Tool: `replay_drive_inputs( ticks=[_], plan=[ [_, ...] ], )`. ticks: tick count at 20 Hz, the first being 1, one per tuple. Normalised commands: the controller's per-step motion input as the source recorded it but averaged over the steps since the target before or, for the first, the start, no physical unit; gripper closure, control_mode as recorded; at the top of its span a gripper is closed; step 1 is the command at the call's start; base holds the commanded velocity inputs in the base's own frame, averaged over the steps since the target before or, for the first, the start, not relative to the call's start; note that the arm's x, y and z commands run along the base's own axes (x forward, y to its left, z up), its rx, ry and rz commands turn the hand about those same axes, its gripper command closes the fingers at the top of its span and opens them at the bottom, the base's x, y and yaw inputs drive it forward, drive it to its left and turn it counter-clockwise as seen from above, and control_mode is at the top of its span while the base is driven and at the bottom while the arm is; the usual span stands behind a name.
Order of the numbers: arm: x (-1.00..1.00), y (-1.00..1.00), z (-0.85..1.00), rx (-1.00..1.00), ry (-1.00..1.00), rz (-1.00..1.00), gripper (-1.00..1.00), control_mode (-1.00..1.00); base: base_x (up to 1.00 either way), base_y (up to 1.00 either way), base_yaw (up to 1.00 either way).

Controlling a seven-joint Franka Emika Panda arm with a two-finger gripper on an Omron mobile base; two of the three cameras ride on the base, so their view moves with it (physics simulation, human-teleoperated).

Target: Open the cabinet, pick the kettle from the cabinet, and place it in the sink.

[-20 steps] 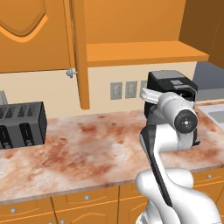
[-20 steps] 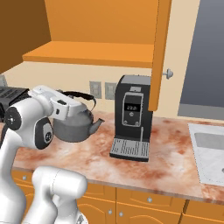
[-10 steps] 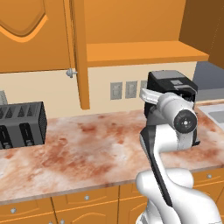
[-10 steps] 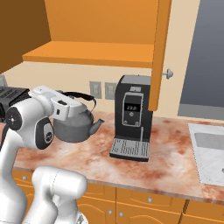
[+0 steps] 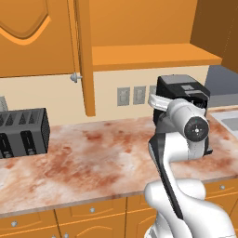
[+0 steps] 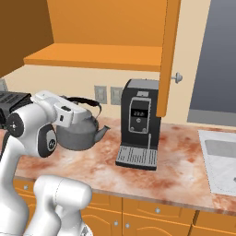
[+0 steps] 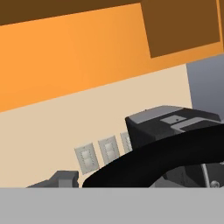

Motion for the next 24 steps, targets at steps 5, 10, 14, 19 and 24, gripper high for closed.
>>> replay_drive_inputs(
  ticks=[5,10,14,19,24],
  plan=[
    [0.00,0.00,0.00,0.00,0.00,0.00,1.00,-1.00,0.00,0.00,0.00],
    [0.00,0.00,0.00,0.00,0.00,0.00,1.00,1.00,0.00,0.00,0.00],
    [0.00,0.00,0.00,0.00,0.00,0.00,1.00,1.00,0.00,0.00,0.00],
    [0.00,0.00,0.00,0.00,0.00,0.00,1.00,1.00,0.00,0.00,0.00],
    [0.00,0.00,0.00,0.00,0.00,0.00,1.00,1.00,-0.20,0.00,-0.03]
  ],
)
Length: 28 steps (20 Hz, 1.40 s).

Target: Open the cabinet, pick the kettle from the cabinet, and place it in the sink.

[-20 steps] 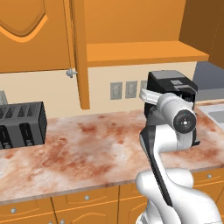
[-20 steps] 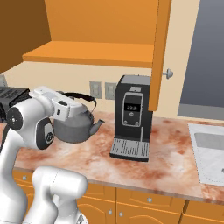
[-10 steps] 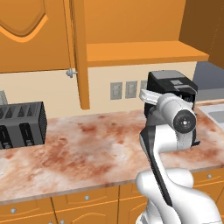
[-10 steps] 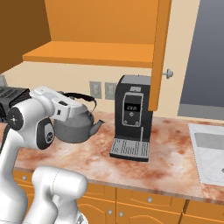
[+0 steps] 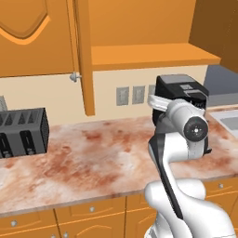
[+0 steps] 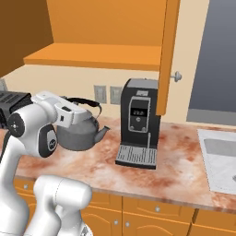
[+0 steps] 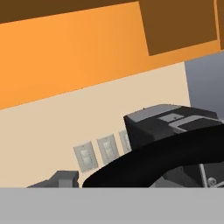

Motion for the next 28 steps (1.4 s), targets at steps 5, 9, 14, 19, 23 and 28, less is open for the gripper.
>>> replay_drive_inputs(
  ticks=[5,9,14,19,23,28],
  plan=[
    [0.00,0.00,0.00,0.00,0.00,0.00,1.00,1.00,-0.51,0.00,-0.10],
    [0.00,0.00,0.00,0.00,0.00,0.00,1.00,1.00,-0.54,0.00,-0.10],
    [0.00,0.00,0.00,0.00,0.00,0.00,1.00,1.00,-0.56,0.00,-0.07],
    [0.00,0.00,0.00,0.00,0.00,0.00,1.00,1.00,-0.53,0.01,-0.05],
    [0.00,0.00,0.00,0.00,0.00,0.00,1.00,1.00,-0.18,-0.21,0.00],
    [0.00,0.00,0.00,0.00,0.00,0.00,1.00,1.00,-0.09,-0.57,0.00]
  ],
)
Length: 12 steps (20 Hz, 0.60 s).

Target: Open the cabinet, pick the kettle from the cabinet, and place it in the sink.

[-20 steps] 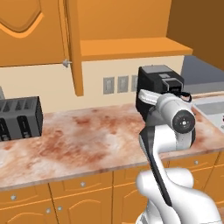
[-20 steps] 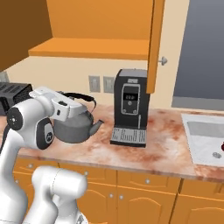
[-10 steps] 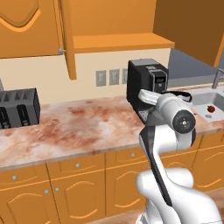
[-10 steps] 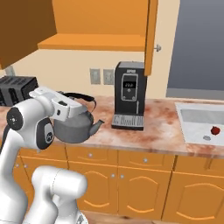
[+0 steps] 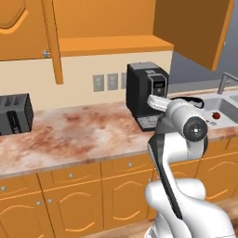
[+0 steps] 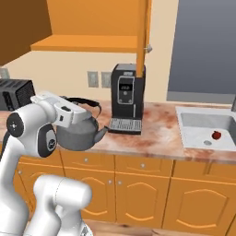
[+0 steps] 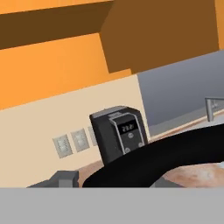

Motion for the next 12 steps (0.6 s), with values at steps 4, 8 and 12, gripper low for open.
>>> replay_drive_inputs(
  ticks=[4,8,12],
  plan=[
    [0.00,0.00,0.00,0.00,0.00,0.00,1.00,1.00,-0.09,-0.64,0.00],
    [0.00,0.00,0.00,0.00,0.00,0.00,1.00,1.00,-0.07,-0.64,0.00],
    [0.00,0.00,0.00,0.00,0.00,0.00,1.00,1.00,-0.03,-0.64,0.00]
  ],
)
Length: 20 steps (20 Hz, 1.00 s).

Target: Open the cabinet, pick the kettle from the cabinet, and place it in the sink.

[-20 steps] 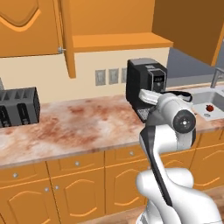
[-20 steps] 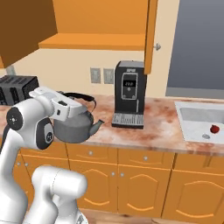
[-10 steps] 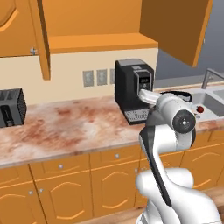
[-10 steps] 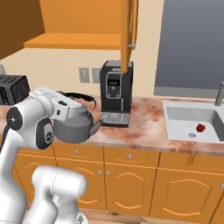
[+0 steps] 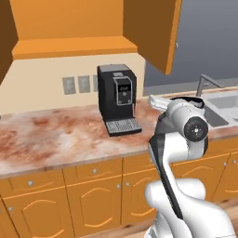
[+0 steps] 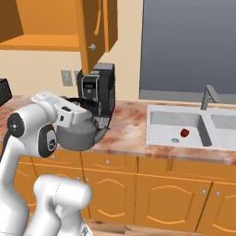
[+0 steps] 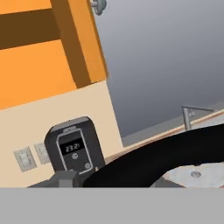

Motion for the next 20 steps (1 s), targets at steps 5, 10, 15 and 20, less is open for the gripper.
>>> replay_drive_inputs(
  ticks=[5,10,15,20],
  plan=[
    [0.00,0.00,0.00,0.00,0.00,0.00,1.00,1.00,0.00,-0.64,0.00],
    [0.00,0.00,0.00,0.00,0.00,0.00,1.00,1.00,0.02,-0.63,0.00],
    [0.00,0.00,0.00,0.00,0.00,0.00,1.00,1.00,0.07,-0.61,0.00],
    [0.00,0.00,0.00,0.00,0.00,0.00,1.00,1.00,0.14,-0.58,0.00]
  ],
)
